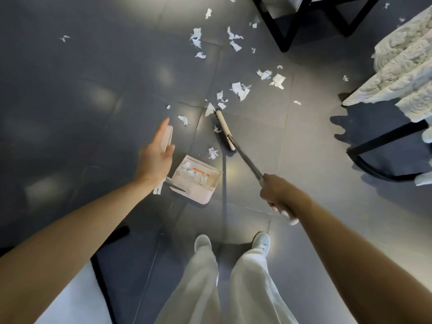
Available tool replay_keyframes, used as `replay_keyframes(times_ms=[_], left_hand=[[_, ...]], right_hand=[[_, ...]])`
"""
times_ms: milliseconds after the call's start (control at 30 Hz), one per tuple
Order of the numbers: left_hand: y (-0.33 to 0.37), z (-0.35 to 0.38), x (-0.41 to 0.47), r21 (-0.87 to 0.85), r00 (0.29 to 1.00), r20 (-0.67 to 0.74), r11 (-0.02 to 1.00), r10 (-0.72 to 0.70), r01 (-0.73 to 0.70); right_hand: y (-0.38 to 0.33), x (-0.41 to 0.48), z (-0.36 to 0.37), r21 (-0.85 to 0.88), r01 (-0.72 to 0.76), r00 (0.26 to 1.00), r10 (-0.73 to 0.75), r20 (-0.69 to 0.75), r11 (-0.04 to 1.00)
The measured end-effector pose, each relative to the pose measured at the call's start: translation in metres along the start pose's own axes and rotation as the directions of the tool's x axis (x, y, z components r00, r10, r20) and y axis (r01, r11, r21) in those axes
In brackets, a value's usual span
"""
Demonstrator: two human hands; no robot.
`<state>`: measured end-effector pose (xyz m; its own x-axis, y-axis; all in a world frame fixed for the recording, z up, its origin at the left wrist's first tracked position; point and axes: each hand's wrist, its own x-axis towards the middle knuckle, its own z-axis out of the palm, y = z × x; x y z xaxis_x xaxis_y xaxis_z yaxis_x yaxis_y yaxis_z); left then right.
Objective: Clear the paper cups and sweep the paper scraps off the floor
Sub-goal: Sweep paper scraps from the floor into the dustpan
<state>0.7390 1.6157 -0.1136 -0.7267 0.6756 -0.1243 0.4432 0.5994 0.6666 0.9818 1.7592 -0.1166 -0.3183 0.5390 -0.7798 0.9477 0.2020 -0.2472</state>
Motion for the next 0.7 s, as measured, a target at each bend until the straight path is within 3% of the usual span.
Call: replay_keyframes(times_ms=[200,367,533,700], left_hand=[[-0.018,-0.013,0.051,-0.044,0.999,0.008,0.998,-0.040,0.040],[-0.030,-0.023,0.062,-0.019,0.999,0.009,0.999,-0.047,0.048],[-0.044,-0.033,0.063,-0.042,0.999,0.026,0.998,-0.042,0.043],[-0.042,-0.040,0.072,-0.020,0.999,0.040,1.000,-0.013,0.014]], right_hand=[[-0.039,0.010,0.047,0.058,0.055,0.986,-0.064,0.151,0.997],[-0.055,-0.008,0.035,0.105,0.038,0.957,-0.066,0.281,0.994],[-0.058,-0.024,-0.007,0.188,-0.002,0.953,-0.055,0.296,0.982],[-0.067,-0.021,-0.030,0.123,0.038,0.976,-0.063,0.206,0.992]])
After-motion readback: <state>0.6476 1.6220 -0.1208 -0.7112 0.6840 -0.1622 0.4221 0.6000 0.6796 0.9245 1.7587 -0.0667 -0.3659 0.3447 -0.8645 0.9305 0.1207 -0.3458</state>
